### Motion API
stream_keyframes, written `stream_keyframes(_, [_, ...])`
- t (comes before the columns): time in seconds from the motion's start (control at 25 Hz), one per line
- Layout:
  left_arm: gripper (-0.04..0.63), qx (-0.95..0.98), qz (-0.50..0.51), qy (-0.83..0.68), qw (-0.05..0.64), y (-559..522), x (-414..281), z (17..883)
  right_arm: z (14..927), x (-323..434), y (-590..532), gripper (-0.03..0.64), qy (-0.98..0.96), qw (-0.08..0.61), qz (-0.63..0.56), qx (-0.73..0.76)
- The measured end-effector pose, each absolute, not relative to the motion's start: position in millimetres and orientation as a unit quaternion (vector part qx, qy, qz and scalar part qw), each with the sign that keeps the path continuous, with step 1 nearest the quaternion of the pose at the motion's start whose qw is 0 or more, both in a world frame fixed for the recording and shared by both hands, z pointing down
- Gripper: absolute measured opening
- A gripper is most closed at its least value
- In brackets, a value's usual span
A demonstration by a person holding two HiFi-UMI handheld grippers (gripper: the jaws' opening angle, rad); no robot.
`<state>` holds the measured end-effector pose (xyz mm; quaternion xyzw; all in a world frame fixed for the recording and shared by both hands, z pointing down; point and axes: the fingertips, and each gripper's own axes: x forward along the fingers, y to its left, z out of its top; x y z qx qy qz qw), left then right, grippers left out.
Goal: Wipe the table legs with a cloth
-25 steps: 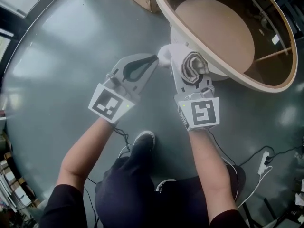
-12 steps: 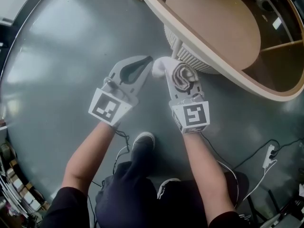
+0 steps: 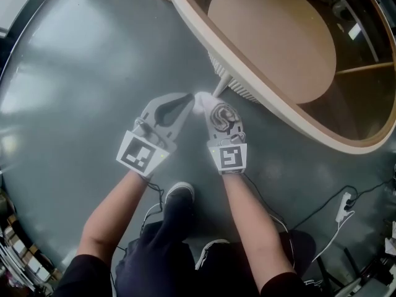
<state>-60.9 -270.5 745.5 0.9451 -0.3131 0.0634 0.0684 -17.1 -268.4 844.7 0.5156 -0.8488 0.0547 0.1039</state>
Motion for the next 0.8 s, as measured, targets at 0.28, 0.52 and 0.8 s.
stream_keyframes(0.28, [0.009, 0.944, 0.071, -0.313, 0.071, -262.0, -63.3, 753.5, 903.2, -12.1, -262.1, 0.086, -0.844, 0.170, 0.103, 0.498])
stream_keyframes(0.52, [0.009, 0.943, 0.077, -0.318, 0.055, -248.2, -68.4, 747.0, 893.7, 6.6, -249.6, 0.086, -0.834, 0.182, 0.146, 0.500])
stream_keyframes(0.8, [0.008, 0.956, 0.017, -0.292, 0.030, -213.0, -60.5, 663.1, 684.4, 42.9, -246.9, 0.086, -0.851, 0.044, -0.016, 0.523])
